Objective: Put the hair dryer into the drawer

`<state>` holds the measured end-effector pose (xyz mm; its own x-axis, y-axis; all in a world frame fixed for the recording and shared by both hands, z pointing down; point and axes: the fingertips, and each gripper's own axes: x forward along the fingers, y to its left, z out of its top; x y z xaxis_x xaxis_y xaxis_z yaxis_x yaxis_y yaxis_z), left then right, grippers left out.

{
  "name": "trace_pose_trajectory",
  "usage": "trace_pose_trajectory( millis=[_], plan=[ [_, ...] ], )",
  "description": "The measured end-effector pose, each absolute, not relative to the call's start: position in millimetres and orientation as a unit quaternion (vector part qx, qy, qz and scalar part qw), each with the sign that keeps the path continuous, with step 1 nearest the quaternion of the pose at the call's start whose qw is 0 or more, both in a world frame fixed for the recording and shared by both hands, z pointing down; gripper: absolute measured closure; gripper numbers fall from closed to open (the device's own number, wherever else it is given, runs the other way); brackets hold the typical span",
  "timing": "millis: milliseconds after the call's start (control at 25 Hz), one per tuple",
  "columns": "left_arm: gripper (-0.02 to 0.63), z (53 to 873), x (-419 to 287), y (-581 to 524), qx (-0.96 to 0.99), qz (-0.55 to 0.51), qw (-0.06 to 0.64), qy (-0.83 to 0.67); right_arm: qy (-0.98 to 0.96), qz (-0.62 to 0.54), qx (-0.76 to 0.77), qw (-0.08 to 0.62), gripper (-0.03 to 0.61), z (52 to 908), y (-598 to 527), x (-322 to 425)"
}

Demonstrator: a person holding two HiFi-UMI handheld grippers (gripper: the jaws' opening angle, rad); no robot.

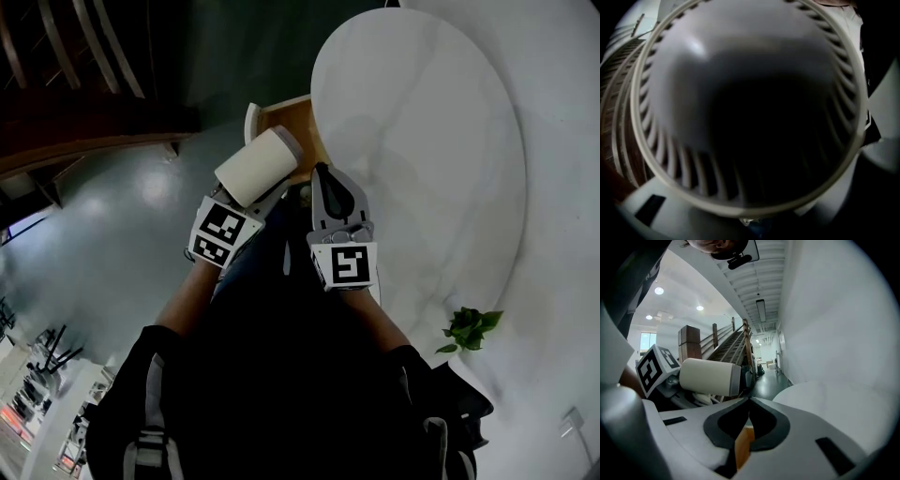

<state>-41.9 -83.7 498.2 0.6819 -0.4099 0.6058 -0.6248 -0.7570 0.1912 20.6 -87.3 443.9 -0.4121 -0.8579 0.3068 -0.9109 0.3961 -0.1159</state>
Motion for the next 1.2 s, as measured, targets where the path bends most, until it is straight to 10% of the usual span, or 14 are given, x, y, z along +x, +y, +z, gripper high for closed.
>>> trace_pose_trajectory(
  millis=[1200],
  plan=[
    [0.396, 614, -48, -95, 0.776, 0.389, 0.463, -0.178, -0.808, 0.201, 0.541, 0.117, 0.558, 507, -100, 16]
  ],
)
